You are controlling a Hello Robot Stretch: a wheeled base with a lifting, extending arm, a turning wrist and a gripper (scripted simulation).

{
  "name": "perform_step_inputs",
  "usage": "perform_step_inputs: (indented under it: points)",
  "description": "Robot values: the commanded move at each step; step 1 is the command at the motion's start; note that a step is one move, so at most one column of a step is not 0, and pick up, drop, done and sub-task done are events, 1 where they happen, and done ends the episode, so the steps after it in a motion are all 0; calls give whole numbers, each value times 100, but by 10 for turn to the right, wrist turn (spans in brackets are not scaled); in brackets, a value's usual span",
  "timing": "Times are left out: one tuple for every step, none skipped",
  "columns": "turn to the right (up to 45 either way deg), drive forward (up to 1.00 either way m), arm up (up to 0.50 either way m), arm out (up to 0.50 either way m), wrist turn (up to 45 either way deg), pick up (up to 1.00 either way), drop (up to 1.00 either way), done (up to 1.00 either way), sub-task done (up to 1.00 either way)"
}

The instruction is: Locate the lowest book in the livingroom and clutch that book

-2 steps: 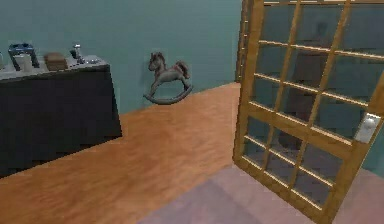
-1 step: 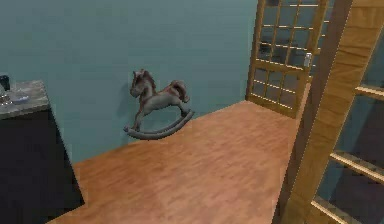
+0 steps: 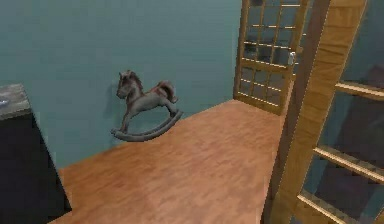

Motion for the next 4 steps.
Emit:
perform_step_inputs:
  points:
    - [0, 55, 0, 0, 0, 0, 0, 0, 0]
    - [-450, 0, 0, 0, 0, 0, 0, 0, 0]
    - [-420, 0, 0, 0, 0, 0, 0, 0, 0]
    - [0, 30, 0, 0, 0, 0, 0, 0, 0]
